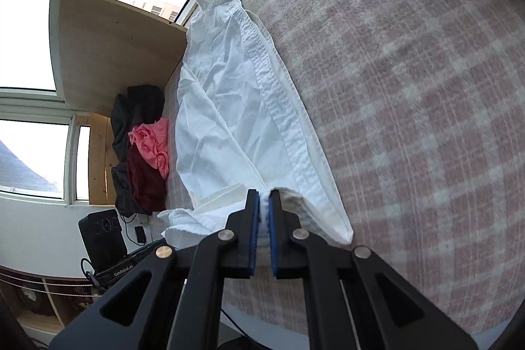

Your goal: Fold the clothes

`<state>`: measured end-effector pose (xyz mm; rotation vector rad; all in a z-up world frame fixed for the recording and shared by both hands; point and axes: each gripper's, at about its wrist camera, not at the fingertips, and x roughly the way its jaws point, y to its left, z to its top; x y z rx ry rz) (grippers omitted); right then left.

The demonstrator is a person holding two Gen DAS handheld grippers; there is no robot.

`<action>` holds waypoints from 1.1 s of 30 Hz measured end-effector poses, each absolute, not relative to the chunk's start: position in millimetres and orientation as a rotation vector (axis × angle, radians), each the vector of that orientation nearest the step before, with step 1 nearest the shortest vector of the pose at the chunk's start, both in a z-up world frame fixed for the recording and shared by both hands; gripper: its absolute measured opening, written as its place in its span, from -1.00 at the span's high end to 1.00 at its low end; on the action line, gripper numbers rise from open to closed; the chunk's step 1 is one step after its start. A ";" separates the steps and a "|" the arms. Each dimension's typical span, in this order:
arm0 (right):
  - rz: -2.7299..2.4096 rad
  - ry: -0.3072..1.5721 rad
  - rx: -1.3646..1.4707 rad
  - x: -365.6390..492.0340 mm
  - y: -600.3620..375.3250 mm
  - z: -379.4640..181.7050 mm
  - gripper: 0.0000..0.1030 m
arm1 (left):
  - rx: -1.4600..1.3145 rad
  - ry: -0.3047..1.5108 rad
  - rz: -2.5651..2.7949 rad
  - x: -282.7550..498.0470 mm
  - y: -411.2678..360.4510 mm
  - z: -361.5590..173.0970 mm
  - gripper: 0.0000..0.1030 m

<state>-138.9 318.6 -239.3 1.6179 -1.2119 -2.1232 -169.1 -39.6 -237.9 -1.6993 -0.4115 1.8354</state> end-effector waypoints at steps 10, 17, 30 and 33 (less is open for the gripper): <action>-2.333 -1.031 1.845 -174.3 336.9 -245.1 0.39 | -1.722 -0.453 1.876 -211.3 -62.2 -235.3 0.35; -2.381 -0.645 1.613 -145.5 294.9 -184.3 0.39 | -1.520 -0.116 1.966 -180.5 -77.4 -189.0 -0.01; -2.393 -0.328 1.798 -126.6 284.7 -228.9 0.28 | -1.605 -0.013 1.885 -153.4 -42.1 -247.8 0.06; -2.341 -0.426 1.775 -120.3 293.8 -234.9 0.28 | -1.611 -0.021 1.866 -152.9 -37.1 -249.5 0.48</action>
